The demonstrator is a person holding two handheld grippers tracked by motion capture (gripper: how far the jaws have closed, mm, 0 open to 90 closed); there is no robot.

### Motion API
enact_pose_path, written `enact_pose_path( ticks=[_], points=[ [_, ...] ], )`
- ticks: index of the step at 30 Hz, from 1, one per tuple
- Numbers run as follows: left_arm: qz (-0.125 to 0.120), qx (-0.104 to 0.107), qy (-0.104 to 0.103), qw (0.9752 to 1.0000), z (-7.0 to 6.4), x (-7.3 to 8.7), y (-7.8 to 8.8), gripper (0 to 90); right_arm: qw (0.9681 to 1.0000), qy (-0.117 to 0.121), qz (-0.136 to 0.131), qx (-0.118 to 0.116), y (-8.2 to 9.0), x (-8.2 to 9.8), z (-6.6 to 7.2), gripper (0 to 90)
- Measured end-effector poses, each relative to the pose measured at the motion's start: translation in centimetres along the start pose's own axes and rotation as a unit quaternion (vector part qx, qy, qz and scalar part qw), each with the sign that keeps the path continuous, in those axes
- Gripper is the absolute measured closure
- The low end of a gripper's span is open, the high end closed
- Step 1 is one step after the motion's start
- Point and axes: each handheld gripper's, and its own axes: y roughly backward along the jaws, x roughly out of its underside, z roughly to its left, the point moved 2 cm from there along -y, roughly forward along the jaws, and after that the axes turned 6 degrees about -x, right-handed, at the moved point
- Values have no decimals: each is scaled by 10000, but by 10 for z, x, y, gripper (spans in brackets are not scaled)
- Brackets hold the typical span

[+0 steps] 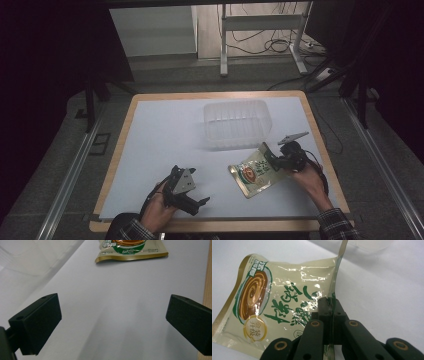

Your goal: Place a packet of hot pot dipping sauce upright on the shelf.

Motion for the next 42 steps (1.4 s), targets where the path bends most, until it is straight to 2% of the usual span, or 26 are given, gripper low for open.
enact_pose_path(
  ticks=[11,16,22,31,42],
  points=[
    [-47,-19,33,10000,0,0,1,0,9990,-345,-268,-78,16,-6,5,887],
    [-44,-30,20,10000,0,0,1,0,9975,-531,-407,-233,24,-8,7,888],
    [-52,-31,44,10000,0,0,1,0,9951,-652,-585,-453,35,-13,11,888],
    [-35,-45,30,10000,1,0,1,0,9896,-919,-770,-794,46,-19,16,889],
    [-18,-66,25,10000,1,0,1,1,9840,-1140,-930,-1003,62,-25,21,890]
  ],
)
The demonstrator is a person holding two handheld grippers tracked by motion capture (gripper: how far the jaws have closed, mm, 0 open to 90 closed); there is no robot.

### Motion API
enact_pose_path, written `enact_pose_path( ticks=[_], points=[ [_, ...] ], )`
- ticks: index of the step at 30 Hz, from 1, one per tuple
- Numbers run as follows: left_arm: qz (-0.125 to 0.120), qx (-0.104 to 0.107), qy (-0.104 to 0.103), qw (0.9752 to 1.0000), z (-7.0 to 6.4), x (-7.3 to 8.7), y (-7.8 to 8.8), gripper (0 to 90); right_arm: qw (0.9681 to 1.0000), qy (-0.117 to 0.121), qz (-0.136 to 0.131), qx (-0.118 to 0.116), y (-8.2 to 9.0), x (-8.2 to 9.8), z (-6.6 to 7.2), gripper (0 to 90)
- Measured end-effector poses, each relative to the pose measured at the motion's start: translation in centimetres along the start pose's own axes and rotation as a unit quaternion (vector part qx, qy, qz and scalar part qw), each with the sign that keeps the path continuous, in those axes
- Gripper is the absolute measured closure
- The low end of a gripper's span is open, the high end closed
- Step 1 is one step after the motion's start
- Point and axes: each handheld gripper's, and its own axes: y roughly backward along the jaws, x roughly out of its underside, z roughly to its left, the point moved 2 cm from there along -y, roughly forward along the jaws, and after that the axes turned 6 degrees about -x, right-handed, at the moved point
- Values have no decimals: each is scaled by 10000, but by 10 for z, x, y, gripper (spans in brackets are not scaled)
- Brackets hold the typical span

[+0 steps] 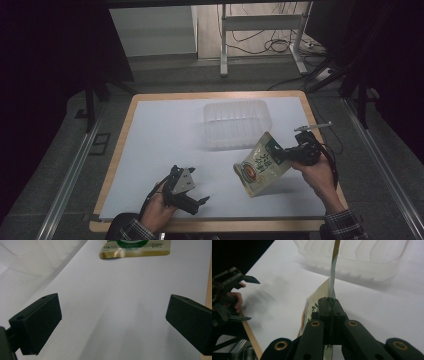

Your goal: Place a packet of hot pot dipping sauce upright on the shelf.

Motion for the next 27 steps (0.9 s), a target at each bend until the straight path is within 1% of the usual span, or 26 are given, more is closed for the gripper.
enact_pose_path(
  ticks=[2,6,7,15,20,22,27],
  points=[
    [9,-4,-8,10000,0,0,0,1,10000,10,-33,-25,3,-3,3,890],
    [1,-8,-1,10000,0,0,0,2,9999,107,-92,-46,8,-9,11,889],
    [10,-15,-28,10000,0,0,0,2,9999,126,-90,-26,10,-11,13,889],
    [-12,-31,-25,10000,1,-1,0,2,9997,204,-142,28,18,-20,24,891],
    [-11,-29,-30,10000,1,-1,0,2,9996,189,-202,85,23,-25,26,891],
    [-9,-26,-35,10000,0,-1,0,2,9995,146,-272,113,28,-28,26,891],
    [-10,-15,-41,10000,0,-1,0,2,9992,22,-384,61,35,-32,26,891]
  ],
)
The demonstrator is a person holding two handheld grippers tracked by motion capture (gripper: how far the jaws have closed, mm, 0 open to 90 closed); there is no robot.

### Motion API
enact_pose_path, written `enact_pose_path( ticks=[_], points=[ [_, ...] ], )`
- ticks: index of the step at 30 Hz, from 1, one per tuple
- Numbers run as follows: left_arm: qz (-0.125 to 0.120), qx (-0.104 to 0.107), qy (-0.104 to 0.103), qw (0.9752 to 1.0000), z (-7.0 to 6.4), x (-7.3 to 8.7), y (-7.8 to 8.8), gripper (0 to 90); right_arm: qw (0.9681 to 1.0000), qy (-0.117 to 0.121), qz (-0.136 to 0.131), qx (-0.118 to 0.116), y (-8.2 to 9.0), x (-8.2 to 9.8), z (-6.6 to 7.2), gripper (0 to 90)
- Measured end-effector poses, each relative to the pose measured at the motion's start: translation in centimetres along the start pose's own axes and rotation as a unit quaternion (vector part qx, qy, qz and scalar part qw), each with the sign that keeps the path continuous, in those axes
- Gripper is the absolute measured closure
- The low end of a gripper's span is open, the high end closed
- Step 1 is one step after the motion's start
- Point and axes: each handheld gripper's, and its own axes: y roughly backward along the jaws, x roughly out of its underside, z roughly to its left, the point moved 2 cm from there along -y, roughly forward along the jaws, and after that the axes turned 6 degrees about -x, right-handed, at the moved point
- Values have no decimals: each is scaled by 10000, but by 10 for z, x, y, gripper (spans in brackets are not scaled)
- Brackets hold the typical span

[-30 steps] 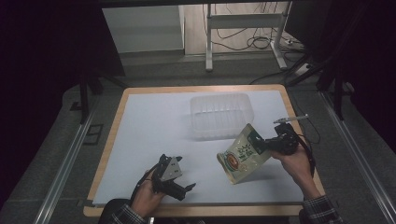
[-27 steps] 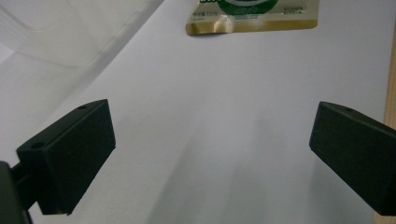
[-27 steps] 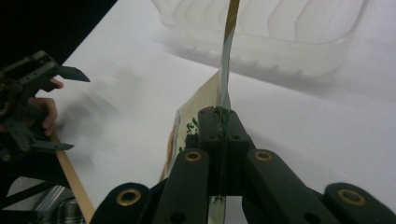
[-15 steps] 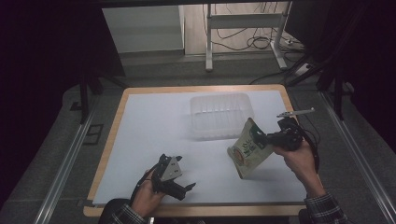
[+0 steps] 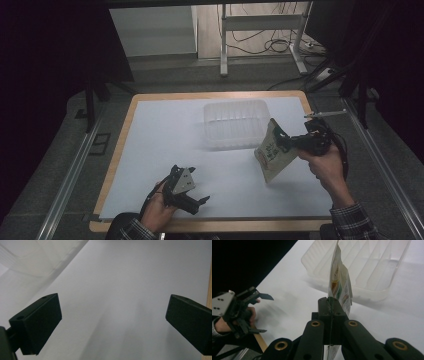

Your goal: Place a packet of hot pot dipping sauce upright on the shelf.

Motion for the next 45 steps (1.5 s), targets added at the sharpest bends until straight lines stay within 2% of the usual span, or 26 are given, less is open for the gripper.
enact_pose_path(
  ticks=[7,13,20,27,35,39,40,41,45],
  points=[
    [-8,-4,8,10000,0,0,0,1,9997,-118,-168,-139,7,-7,-1,891],
    [-44,10,46,10000,1,0,1,1,9993,-151,-292,-150,12,-14,-1,891],
    [-113,44,124,9998,1,-1,1,0,9990,-176,-372,-174,13,-22,-2,891],
    [-281,173,294,9990,4,-1,4,0,9987,-199,-435,-195,14,-32,-3,891],
    [-437,395,614,9964,10,0,6,0,9984,-194,-501,-166,10,-44,-3,891],
    [-562,556,868,9931,13,1,8,0,9983,-202,-518,-147,7,-51,-5,891],
    [-562,556,868,9931,13,1,8,0,9983,-202,-518,-147,7,-51,-5,891],
    [-593,644,948,9916,13,1,8,0,9983,-211,-520,-123,6,-54,-6,891],
    [-644,646,915,9916,13,0,8,0,9983,-236,-526,-89,3,-58,-8,891]
  ],
)
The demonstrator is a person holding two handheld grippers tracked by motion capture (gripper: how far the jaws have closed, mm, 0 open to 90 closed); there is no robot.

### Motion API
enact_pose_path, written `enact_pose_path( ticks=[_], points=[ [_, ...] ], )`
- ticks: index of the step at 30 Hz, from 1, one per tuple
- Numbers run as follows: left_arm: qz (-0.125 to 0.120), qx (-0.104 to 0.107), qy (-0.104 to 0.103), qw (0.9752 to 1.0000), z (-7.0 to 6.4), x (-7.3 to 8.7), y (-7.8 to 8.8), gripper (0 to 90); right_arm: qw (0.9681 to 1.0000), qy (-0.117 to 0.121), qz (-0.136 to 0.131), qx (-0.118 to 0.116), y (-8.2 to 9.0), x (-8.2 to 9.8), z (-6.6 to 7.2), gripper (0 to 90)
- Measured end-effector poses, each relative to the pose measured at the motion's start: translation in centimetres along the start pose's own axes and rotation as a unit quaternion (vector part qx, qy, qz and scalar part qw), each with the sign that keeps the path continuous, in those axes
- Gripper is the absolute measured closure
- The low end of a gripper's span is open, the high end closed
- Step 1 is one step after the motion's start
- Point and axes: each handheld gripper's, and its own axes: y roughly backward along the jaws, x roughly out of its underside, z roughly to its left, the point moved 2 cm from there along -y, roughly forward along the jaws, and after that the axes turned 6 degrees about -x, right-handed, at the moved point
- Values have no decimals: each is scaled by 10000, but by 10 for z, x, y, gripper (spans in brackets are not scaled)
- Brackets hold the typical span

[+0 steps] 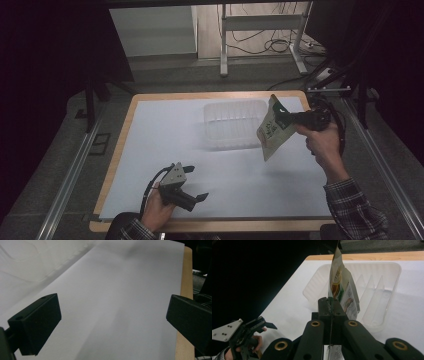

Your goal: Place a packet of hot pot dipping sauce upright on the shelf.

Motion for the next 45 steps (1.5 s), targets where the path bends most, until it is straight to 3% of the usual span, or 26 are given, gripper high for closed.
enact_pose_path(
  ticks=[11,28,45],
  points=[
    [-35,-135,-213,9997,-2,-2,2,0,9999,-86,4,77,-13,-13,-9,891],
    [-60,-117,-153,9998,-1,-2,3,0,9996,-114,37,236,-33,-31,-22,891],
    [24,-199,-283,9994,-3,-2,1,0,9993,-171,-162,306,-50,-49,-36,891]
  ],
)
